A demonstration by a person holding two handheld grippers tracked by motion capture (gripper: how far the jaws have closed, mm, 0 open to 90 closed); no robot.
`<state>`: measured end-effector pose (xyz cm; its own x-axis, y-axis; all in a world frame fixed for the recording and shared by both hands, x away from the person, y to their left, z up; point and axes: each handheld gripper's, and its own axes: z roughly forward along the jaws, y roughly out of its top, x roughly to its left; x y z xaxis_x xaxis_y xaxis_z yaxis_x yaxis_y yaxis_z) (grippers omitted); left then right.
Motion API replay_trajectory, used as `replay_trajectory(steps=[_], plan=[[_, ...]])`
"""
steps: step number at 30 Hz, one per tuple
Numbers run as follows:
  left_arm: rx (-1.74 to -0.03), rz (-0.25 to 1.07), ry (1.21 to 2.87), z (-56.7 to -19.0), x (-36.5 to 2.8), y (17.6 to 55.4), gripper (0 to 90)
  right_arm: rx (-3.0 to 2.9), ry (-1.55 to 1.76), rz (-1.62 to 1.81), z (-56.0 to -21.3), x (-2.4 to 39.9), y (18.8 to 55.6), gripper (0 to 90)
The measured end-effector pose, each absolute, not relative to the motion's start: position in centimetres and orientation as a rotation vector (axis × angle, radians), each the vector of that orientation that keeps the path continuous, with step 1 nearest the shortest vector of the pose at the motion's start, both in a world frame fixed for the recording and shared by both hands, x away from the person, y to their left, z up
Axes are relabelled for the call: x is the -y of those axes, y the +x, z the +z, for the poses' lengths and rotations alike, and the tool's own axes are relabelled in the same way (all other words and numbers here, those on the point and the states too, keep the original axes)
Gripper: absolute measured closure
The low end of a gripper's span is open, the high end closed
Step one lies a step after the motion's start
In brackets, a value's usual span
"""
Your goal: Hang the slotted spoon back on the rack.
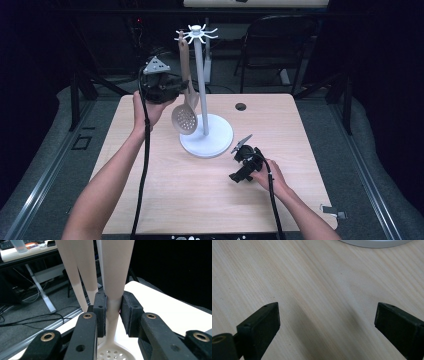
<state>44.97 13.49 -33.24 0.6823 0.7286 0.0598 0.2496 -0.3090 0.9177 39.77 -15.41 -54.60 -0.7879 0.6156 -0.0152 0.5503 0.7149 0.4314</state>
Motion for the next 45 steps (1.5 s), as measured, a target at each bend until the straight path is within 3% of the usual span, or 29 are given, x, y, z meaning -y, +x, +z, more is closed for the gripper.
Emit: replay_trajectory(steps=[22,45], plan=[[-0.797,0.608,1.909,-33.4,-12.6,46.2,75.1,-2.766,0.945,0.621,-54.7,15.4,39.8,5.7],[-0.807,0.622,1.837,-34.6,-12.2,46.6,74.5,-2.764,0.945,0.612,-54.6,15.4,39.7,5.7]])
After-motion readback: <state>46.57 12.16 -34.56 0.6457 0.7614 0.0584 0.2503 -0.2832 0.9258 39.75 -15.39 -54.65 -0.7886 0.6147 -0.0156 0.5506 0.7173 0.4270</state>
